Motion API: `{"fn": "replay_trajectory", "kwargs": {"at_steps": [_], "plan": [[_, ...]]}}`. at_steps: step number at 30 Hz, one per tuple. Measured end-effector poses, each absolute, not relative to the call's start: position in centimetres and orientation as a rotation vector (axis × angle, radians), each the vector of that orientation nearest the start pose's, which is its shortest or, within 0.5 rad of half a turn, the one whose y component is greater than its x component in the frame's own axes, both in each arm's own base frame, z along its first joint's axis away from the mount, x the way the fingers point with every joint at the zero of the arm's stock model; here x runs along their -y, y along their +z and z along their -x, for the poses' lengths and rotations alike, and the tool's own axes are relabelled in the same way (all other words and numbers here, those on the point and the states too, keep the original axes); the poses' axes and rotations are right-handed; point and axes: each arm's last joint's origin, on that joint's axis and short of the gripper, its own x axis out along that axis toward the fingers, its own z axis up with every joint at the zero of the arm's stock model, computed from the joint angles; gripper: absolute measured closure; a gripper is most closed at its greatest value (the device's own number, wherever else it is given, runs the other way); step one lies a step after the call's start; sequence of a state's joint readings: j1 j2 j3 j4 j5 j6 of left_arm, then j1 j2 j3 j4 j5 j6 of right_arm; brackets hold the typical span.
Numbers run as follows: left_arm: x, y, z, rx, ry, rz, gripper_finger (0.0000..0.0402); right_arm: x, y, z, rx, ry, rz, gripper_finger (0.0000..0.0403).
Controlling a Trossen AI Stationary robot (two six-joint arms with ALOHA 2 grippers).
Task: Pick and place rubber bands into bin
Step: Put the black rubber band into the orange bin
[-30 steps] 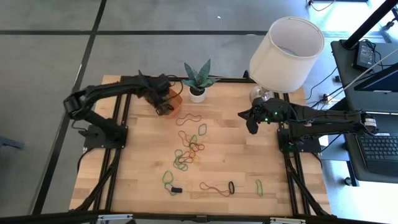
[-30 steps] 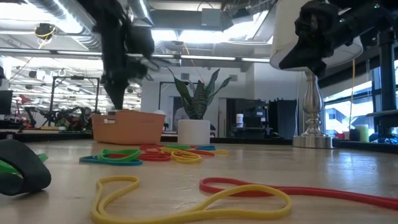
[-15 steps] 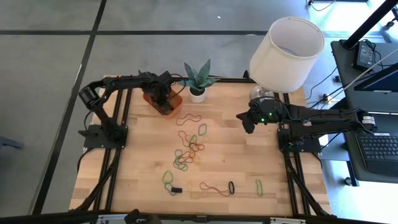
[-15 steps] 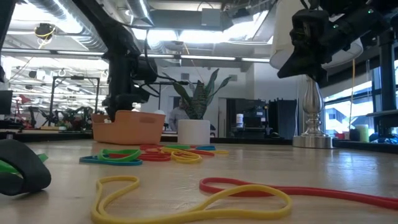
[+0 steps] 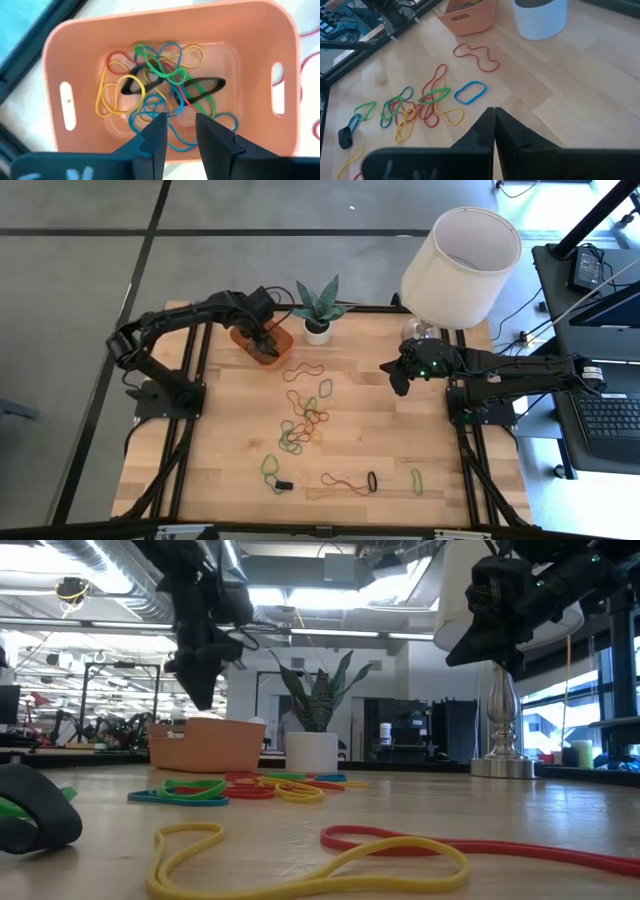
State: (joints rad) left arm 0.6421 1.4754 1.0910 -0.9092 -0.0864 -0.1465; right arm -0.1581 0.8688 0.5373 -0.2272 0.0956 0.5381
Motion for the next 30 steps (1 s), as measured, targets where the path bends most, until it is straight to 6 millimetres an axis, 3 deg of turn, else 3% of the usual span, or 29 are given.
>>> {"fn": "replay_trajectory", "kwargs": {"at_steps": [7,13,19,25,30], "plan": [[-13.8,23.8,-23.3,-1.191,0.731,0.559,0.0318,3.1,23.1,-18.0,-0.491,-0.374,-0.483,0.0389],[-7.9,24.1,-26.0,-1.17,0.593,0.509,0.039,3.1,23.1,-18.0,-0.493,-0.371,-0.469,0.0389],[-1.2,24.4,-27.9,-1.096,0.47,0.446,0.04,3.1,23.1,-18.0,-0.493,-0.371,-0.466,0.0389],[3.6,24.1,-27.6,-1.091,0.399,0.361,0.0401,2.7,23.4,-18.1,-0.495,-0.339,-0.462,0.0397],[5.0,21.6,-26.3,-1.164,0.374,0.287,0.04,0.5,24.8,-18.8,-0.487,-0.302,-0.407,0.04]]}}
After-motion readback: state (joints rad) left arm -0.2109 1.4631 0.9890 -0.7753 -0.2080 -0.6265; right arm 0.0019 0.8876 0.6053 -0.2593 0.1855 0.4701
